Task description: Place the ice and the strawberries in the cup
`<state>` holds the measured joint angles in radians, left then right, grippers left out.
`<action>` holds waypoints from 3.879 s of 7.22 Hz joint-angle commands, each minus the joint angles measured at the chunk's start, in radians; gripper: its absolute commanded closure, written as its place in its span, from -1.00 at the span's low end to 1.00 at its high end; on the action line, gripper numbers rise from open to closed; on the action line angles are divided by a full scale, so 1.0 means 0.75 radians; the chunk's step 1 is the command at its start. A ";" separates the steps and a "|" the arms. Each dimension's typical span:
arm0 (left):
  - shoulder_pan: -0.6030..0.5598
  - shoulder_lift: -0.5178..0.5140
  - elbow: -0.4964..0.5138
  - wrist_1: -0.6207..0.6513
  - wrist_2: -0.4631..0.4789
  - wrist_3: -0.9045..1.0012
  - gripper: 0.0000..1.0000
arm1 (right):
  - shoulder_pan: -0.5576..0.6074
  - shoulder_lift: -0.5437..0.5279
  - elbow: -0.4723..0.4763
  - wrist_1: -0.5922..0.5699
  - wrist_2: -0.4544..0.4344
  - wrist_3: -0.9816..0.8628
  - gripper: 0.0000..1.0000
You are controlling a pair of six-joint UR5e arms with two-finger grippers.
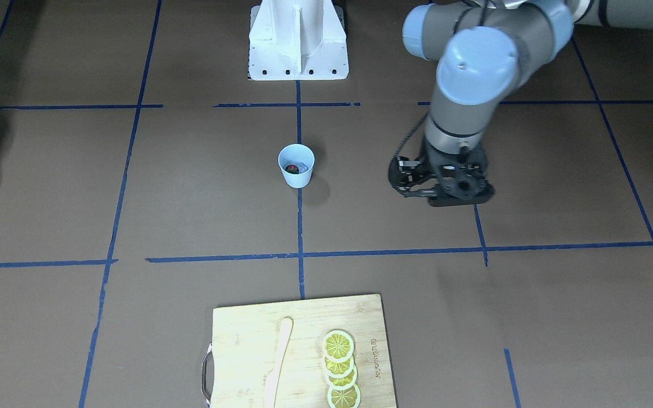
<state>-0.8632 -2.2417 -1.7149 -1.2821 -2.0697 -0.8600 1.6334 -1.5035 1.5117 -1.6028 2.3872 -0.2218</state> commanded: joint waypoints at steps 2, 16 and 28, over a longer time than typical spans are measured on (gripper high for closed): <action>-0.190 0.170 -0.059 0.054 -0.073 0.327 -1.00 | 0.000 -0.059 0.011 0.002 0.036 0.154 -0.99; -0.878 0.786 0.118 -0.114 -0.343 1.267 -1.00 | 0.000 -0.024 0.079 0.004 0.032 0.181 -0.99; -0.937 0.815 0.217 -0.156 -0.435 1.423 -1.00 | 0.000 -0.041 0.058 0.002 0.030 0.169 -0.98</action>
<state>-1.5661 -1.6301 -1.5574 -1.3937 -2.4007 0.2098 1.6337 -1.5340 1.5566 -1.6015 2.4116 -0.0945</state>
